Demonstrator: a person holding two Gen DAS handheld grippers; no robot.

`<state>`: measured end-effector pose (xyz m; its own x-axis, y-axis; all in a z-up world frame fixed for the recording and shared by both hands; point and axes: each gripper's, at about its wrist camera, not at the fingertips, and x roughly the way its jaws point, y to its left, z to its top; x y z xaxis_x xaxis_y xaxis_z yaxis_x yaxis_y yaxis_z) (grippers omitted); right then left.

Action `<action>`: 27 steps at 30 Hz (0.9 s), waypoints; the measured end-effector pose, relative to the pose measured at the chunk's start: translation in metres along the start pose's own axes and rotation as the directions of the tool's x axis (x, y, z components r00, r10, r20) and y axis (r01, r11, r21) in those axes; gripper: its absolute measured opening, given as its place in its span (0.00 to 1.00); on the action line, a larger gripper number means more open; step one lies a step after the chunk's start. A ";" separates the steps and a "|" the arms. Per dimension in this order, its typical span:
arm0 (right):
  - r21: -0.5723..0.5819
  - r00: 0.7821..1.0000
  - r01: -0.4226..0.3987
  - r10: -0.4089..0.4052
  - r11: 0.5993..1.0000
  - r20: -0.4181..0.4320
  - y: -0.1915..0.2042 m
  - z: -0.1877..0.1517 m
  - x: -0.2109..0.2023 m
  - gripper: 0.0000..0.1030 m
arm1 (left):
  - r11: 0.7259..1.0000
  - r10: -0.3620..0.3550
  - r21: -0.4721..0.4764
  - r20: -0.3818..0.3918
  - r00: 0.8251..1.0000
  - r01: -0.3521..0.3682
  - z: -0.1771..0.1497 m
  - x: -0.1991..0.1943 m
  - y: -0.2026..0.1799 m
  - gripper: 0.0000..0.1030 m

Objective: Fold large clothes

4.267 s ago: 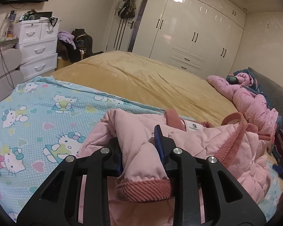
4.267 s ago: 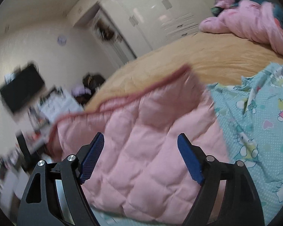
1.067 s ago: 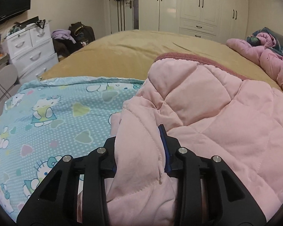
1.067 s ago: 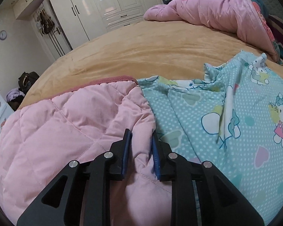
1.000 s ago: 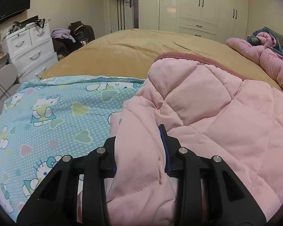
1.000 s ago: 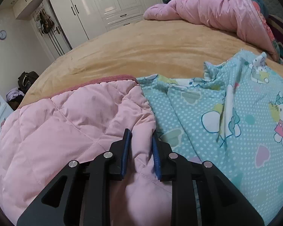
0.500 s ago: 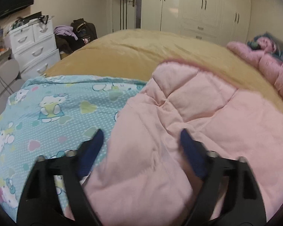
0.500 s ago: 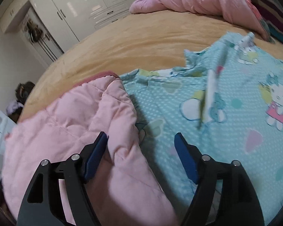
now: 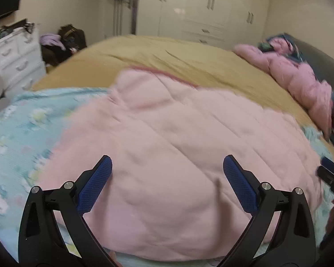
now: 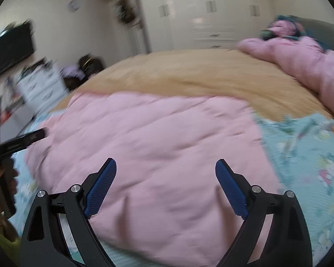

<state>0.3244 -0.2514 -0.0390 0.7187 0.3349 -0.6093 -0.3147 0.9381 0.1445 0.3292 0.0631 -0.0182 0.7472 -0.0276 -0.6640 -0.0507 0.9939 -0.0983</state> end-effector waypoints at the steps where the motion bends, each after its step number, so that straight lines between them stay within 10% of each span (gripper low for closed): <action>1: -0.002 1.000 -0.004 0.004 1.000 -0.016 0.005 -0.002 0.005 0.87 | 0.999 0.027 0.027 -0.022 0.999 -0.026 -0.006 0.007 -0.008 0.91; 10: -0.011 0.986 0.055 -0.056 0.998 -0.157 0.022 -0.013 0.042 0.96 | 0.998 0.048 0.046 -0.055 0.997 -0.046 -0.032 0.036 -0.006 0.92; 27: 0.057 0.995 0.033 -0.027 0.998 -0.098 0.014 -0.014 0.029 0.96 | 0.999 0.030 0.032 -0.019 0.999 -0.029 -0.033 0.007 0.001 0.92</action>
<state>0.3326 -0.2299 -0.0656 0.6630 0.2993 -0.6863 -0.2548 0.9521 0.1690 0.3119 0.0599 -0.0474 0.7329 -0.0002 -0.6804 -0.0509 0.9972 -0.0551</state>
